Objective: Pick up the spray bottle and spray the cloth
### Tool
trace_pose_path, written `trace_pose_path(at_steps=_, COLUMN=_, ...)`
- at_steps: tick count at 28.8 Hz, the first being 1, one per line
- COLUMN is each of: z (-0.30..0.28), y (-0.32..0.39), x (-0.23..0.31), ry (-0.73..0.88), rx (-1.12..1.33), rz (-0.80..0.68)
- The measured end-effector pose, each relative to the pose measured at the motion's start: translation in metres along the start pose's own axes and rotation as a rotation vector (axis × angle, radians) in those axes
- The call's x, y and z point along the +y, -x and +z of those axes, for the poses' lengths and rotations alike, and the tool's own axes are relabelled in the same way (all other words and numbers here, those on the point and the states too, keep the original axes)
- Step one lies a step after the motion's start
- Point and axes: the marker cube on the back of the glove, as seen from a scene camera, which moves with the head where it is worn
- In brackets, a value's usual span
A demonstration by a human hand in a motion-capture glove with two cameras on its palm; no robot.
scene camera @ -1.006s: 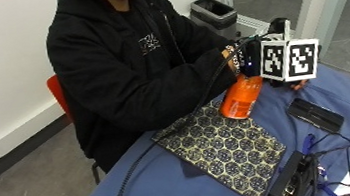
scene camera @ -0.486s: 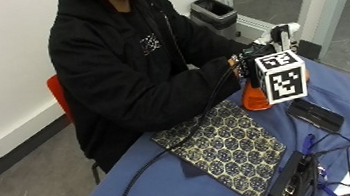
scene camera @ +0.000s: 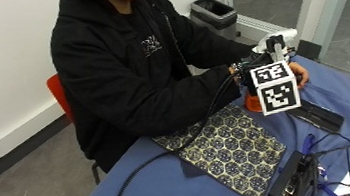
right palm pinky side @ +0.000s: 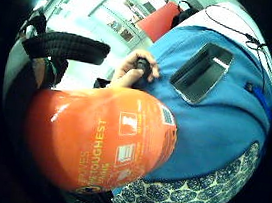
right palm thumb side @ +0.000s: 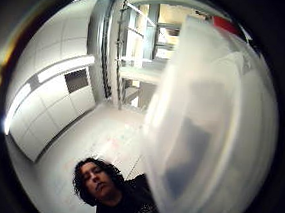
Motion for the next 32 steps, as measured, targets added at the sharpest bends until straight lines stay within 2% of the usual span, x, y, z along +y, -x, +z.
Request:
trace_pose_path(at_steps=9, z=0.002, y=-0.003, x=-0.004, ry=-0.023, rx=0.021, rz=-0.021)
trace_pose_path(at_steps=14, z=-0.008, y=-0.003, x=-0.036, ry=-0.095, rx=0.039, rz=-0.071)
trace_pose_path(at_steps=18, z=0.001, y=-0.005, x=-0.007, ry=-0.047, rx=0.020, rz=-0.042)
trace_pose_path(at_steps=24, z=0.001, y=-0.008, x=0.002, ry=0.005, rx=0.005, rz=-0.011)
trace_pose_path(at_steps=32, z=-0.022, y=-0.017, x=0.028, ry=0.062, rx=0.166, rz=0.079)
